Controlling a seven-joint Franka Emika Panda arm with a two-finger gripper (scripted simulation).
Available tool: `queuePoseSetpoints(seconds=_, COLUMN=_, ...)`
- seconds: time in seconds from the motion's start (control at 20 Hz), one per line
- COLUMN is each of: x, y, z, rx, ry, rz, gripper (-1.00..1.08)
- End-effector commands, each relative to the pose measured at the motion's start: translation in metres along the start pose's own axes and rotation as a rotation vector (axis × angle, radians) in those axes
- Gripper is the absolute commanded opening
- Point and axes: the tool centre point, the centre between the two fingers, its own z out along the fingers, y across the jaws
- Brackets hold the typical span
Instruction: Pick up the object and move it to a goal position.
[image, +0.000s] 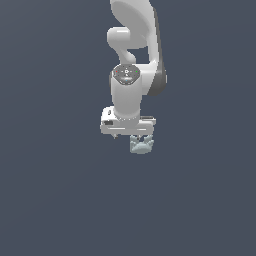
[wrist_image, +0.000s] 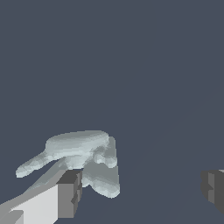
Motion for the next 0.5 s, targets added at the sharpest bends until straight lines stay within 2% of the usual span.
queuePoseSetpoints(seconds=0.0, x=0.000, y=0.000, z=0.000, rx=0.000, ry=0.000, rz=0.000, gripper=1.08)
queuePoseSetpoints(seconds=0.45, x=0.003, y=-0.012, z=-0.002, rx=0.013, ry=0.005, rz=-0.012, gripper=1.08)
